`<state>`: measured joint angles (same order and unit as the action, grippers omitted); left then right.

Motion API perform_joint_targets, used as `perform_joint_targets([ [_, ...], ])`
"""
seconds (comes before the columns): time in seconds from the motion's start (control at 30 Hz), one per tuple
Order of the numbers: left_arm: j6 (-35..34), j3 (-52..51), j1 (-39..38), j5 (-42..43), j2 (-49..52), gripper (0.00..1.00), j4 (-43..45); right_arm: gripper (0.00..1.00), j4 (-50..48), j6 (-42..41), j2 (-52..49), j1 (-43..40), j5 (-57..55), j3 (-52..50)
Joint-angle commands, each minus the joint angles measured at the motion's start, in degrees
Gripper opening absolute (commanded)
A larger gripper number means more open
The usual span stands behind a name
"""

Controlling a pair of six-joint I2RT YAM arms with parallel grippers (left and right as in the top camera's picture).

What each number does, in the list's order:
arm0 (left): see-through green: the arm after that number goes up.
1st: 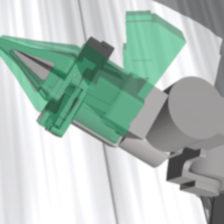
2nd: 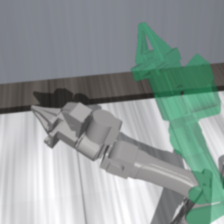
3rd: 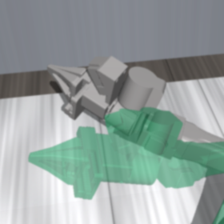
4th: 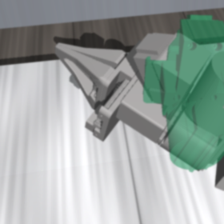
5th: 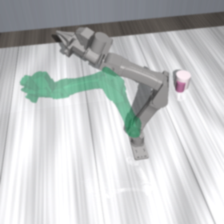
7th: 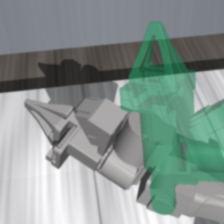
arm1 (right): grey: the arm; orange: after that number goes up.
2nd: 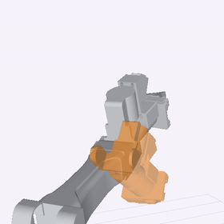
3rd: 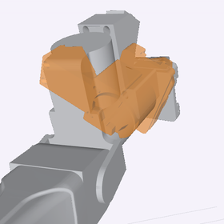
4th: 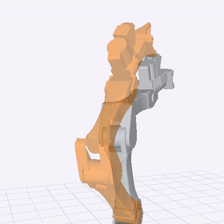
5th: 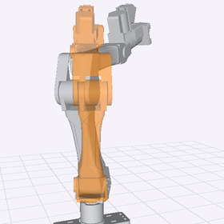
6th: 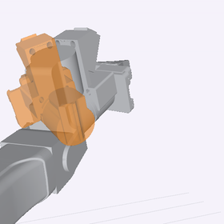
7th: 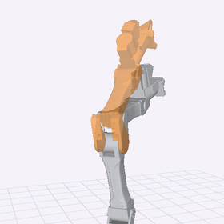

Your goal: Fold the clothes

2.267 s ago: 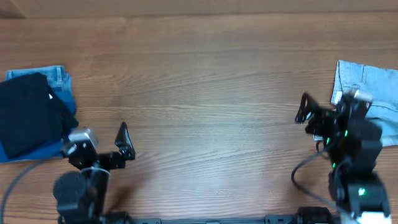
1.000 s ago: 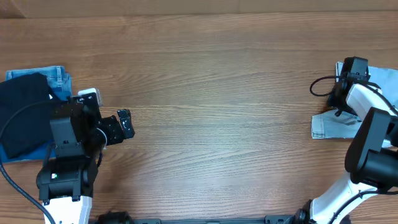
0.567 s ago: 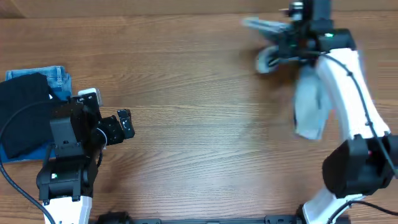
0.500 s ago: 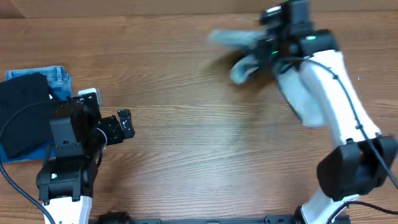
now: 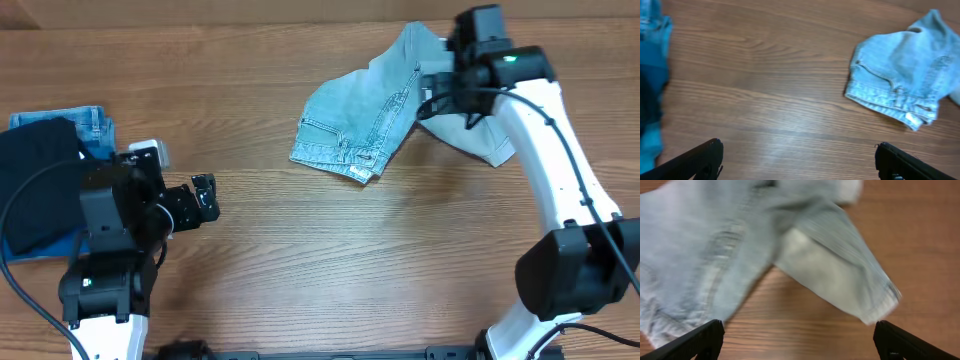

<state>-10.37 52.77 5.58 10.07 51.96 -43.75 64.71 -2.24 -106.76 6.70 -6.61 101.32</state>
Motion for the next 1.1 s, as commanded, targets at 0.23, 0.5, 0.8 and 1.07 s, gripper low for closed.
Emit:
perform_joint_targets([
  [0.23,-4.04,1.49,-15.91,11.06,19.41,1.0,10.12,1.0,4.07,-2.03,0.98,-12.85,7.39,-2.95],
  [0.5,-16.65,1.51,-21.75,20.0,44.11,1.0,38.77,1.0,4.26,-1.88,0.98,-12.83,7.41,-3.56],
  [0.8,-17.05,2.27,-21.35,9.27,55.52,1.0,44.04,1.0,4.7,-1.88,0.98,-12.83,7.43,-3.56],
  [1.07,-17.31,2.29,-22.25,6.05,57.16,0.99,52.11,1.0,4.7,-1.9,0.98,-12.83,8.24,-3.56],
])
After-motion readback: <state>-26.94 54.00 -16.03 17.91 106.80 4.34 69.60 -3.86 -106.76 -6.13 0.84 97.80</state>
